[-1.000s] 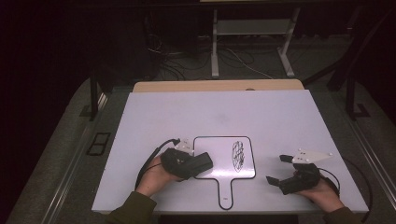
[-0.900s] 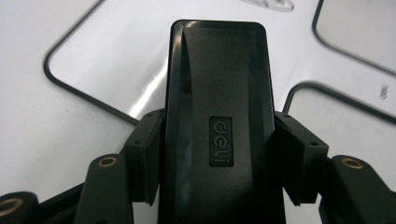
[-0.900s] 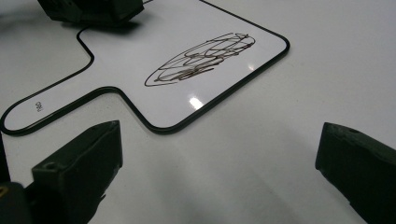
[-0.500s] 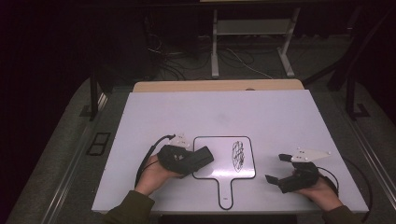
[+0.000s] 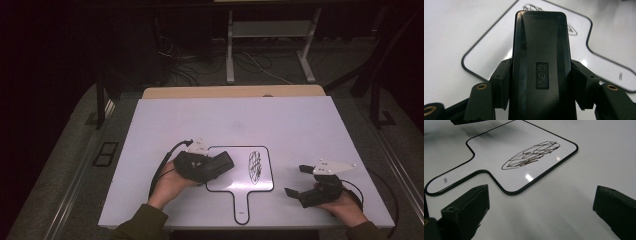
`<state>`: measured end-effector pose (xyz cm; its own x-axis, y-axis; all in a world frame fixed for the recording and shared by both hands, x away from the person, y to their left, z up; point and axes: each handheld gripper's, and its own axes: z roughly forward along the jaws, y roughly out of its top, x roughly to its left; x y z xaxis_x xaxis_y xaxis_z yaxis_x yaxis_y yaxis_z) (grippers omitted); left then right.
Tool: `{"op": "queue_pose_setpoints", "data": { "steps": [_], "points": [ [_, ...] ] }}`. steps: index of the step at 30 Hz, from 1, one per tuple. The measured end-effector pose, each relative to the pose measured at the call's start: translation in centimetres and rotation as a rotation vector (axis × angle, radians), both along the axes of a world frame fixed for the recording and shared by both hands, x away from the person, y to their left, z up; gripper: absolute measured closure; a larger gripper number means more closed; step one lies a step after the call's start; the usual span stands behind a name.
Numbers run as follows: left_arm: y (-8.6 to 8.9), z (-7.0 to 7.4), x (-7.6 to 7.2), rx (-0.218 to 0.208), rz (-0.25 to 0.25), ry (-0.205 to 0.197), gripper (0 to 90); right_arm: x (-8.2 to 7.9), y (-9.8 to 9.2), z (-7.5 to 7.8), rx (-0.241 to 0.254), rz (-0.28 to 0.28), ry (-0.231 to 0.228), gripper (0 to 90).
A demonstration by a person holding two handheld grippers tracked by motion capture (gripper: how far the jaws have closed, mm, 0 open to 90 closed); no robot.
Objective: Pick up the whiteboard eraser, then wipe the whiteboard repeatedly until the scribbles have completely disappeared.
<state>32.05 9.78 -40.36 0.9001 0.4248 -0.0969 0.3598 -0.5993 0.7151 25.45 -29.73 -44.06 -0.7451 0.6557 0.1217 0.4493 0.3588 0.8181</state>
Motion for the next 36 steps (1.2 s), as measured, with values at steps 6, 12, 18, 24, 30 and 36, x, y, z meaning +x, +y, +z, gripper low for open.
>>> {"op": "queue_pose_setpoints", "data": {
  "steps": [6,12,18,24,30,36],
  "points": [
    [-0.4,0.8,0.4,-0.041,-0.014,-0.001,38.8,0.1,0.0,0.0,0.001,-0.005,-0.001,0.0],
    [-1.5,0.8,1.2,-0.035,-0.033,0.019,38.8,0.1,0.0,0.0,0.003,-0.009,0.0,0.0],
    [-3.0,0.9,2.0,-0.024,-0.022,-0.01,38.8,0.1,0.0,-0.1,0.007,-0.011,0.002,0.0],
    [-4.8,1.2,2.8,-0.027,-0.031,-0.03,38.8,0.1,-0.1,0.0,0.01,-0.013,0.006,0.0],
    [-6.4,1.2,3.9,-0.022,-0.016,-0.026,38.8,0.1,-0.2,0.0,0.013,-0.015,0.005,0.0],
    [-8.5,0.7,5.0,0.003,-0.038,-0.019,38.9,0.1,-0.2,0.0,0.015,-0.016,0.005,0.0]
  ]
}}
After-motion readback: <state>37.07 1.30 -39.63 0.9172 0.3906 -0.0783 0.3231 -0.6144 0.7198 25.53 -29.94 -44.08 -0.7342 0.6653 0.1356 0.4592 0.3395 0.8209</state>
